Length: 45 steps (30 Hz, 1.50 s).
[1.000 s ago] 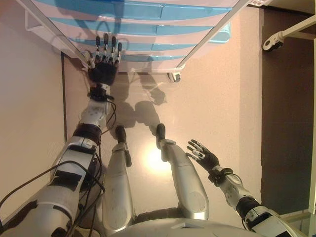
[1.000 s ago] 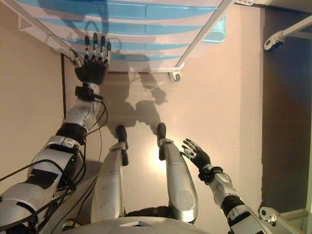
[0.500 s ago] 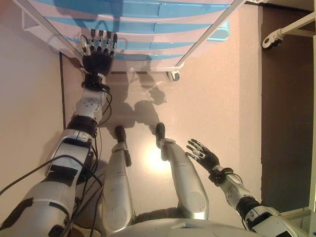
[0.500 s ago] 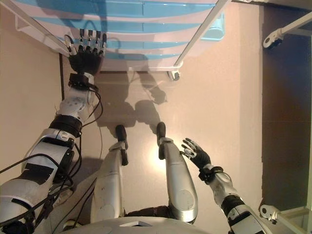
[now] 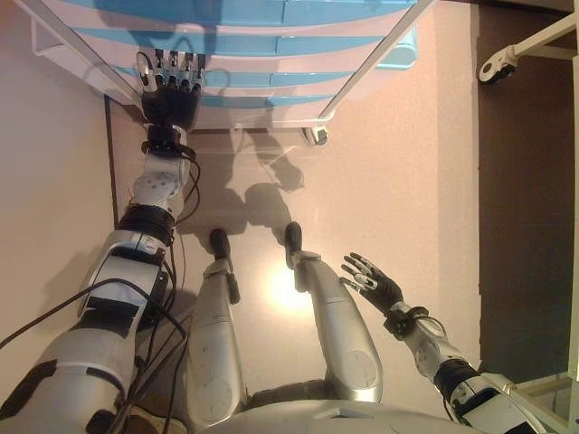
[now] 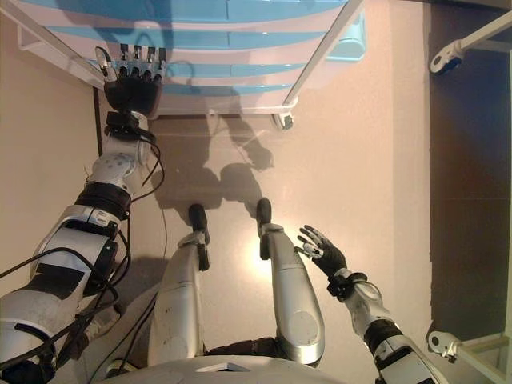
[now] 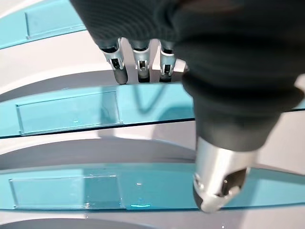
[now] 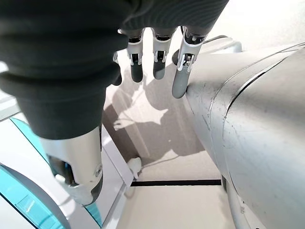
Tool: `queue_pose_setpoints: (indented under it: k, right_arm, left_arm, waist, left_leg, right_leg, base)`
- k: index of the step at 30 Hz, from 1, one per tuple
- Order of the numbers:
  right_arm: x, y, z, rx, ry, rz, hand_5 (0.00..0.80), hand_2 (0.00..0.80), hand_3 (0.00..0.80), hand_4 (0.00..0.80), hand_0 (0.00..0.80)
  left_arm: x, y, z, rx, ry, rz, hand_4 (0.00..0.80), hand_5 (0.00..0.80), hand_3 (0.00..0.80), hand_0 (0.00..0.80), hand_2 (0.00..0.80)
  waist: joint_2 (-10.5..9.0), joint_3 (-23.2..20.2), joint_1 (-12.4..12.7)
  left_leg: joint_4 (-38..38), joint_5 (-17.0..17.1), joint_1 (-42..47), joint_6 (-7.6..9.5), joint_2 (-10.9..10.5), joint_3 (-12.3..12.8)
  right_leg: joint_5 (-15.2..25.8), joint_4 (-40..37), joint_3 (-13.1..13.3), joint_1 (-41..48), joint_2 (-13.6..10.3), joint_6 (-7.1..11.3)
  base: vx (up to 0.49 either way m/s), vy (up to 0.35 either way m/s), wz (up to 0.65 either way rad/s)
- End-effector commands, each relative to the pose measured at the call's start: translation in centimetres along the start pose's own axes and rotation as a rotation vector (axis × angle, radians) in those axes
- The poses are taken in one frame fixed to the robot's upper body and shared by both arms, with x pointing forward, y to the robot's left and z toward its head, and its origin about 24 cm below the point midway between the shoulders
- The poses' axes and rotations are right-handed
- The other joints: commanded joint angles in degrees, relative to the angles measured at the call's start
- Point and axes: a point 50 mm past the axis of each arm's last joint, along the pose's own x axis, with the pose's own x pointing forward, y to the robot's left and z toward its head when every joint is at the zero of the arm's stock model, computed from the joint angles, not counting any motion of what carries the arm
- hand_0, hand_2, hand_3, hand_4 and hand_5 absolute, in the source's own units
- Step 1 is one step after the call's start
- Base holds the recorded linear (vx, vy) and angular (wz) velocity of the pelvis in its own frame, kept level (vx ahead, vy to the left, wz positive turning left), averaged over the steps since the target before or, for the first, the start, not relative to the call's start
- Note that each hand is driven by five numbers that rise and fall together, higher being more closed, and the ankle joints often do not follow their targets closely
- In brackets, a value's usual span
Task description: Open the drawer and pick up the medicine
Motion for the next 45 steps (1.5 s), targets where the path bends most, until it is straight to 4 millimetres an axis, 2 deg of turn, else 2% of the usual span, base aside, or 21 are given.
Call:
queue_pose_setpoints:
  k: [1,6,10,11,17,25,30,37,45]
  right_arm:
    - [-3.8,-2.0,-3.5,-0.017,0.172,-0.051,0.000,0.000,0.000,0.000,0.000]
    - [-3.8,-2.1,-3.6,-0.014,0.171,-0.050,0.000,0.000,0.000,0.000,0.000]
    - [-3.9,-2.1,-3.6,-0.014,0.173,-0.051,0.000,0.000,0.000,0.000,0.000]
    - [-3.8,-2.2,-3.4,-0.015,0.169,-0.050,0.000,0.000,0.000,0.000,0.000]
    - [-3.7,-2.1,-3.4,-0.020,0.166,-0.054,0.000,0.000,0.000,0.000,0.000]
    - [-3.6,-1.9,-3.7,-0.016,0.168,-0.055,0.000,0.000,0.000,0.000,0.000]
    - [-3.5,-1.6,-3.9,-0.008,0.164,-0.057,0.000,0.000,0.000,0.000,0.000]
    - [-3.4,-1.1,-4.2,-0.010,0.164,-0.060,0.000,0.000,0.000,0.000,0.000]
    - [-3.6,-1.1,-4.3,-0.015,0.164,-0.070,0.000,0.000,0.000,0.000,0.000]
  left_arm:
    - [4.4,-8.9,2.0,0.030,-0.101,-0.414,0.800,0.800,0.800,0.800,0.800]
    - [4.5,-9.4,2.0,0.049,-0.104,-0.435,0.800,0.800,0.800,0.800,0.800]
    - [4.5,-9.1,2.2,0.057,-0.089,-0.418,0.800,0.800,0.800,0.800,0.800]
    - [4.5,-9.1,2.2,0.058,-0.086,-0.418,0.800,0.800,0.800,0.800,0.800]
    - [3.5,-6.8,2.3,0.045,-0.055,-0.357,0.800,0.800,0.800,0.800,0.800]
    - [1.0,-2.6,2.8,-0.012,-0.042,-0.274,0.800,0.800,0.800,0.800,0.800]
    - [-1.4,0.4,2.5,-0.048,-0.023,-0.214,0.800,0.800,0.800,0.800,0.800]
    - [-6.2,4.6,1.8,-0.108,-0.022,-0.128,0.800,0.800,0.800,0.800,0.800]
    - [-11.4,7.7,1.1,-0.123,-0.003,-0.061,0.800,0.800,0.800,0.800,0.800]
  waist:
    - [0.56,-1.8,-0.3]
    - [0.53,-1.8,0.0]
    - [0.61,-1.8,0.1]
    - [0.37,-1.8,0.0]
    - [0.78,-1.8,0.3]
    - [0.78,-1.8,0.9]
    - [0.69,-1.8,1.5]
    - [1.00,-1.8,2.4]
    - [1.61,-1.8,3.5]
  left_leg:
    - [6.7,-8.0,-2.4,-0.65,-0.4,1.3]
    - [6.0,-7.7,-1.8,-0.73,-0.3,1.2]
    - [5.6,-7.5,-1.2,-0.83,-0.3,1.2]
    - [5.3,-5.7,-2.2,-0.57,-0.4,1.8]
    - [4.5,-5.1,-1.3,-0.75,-0.6,1.5]
    - [3.7,-4.7,0.1,-0.96,-0.5,0.9]
    - [3.3,-4.5,1.0,-1.11,-0.4,0.4]
    - [2.1,-3.9,2.3,-1.16,-0.5,-0.3]
    - [1.3,-3.4,2.9,-1.02,-1.0,-1.3]
  right_leg:
    - [5.6,-6.9,2.4,0.5,-1.7,4.47]
    - [5.4,-7.2,2.2,1.1,-1.9,4.43]
    - [5.3,-7.4,2.0,1.8,-1.9,4.40]
    - [6.7,-7.8,1.8,0.9,-2.2,4.05]
    - [6.5,-8.1,1.4,1.9,-2.4,4.05]
    - [5.8,-8.3,0.7,3.7,-2.1,3.91]
    - [5.3,-8.4,0.1,4.8,-1.7,3.86]
    - [4.7,-8.6,-0.6,6.3,-1.3,3.68]
    - [4.0,-8.0,-1.4,6.7,-1.2,3.59]
  base:
    - [0.000,0.000,0.00]
    - [0.000,0.000,0.00]
    - [-0.027,-0.008,0.02]
    - [-0.101,-0.024,0.04]
    - [-0.022,-0.006,-0.03]
    - [0.000,-0.009,0.00]
    - [0.003,-0.038,0.01]
    - [0.001,-0.010,0.03]
    - [-0.004,-0.002,0.02]
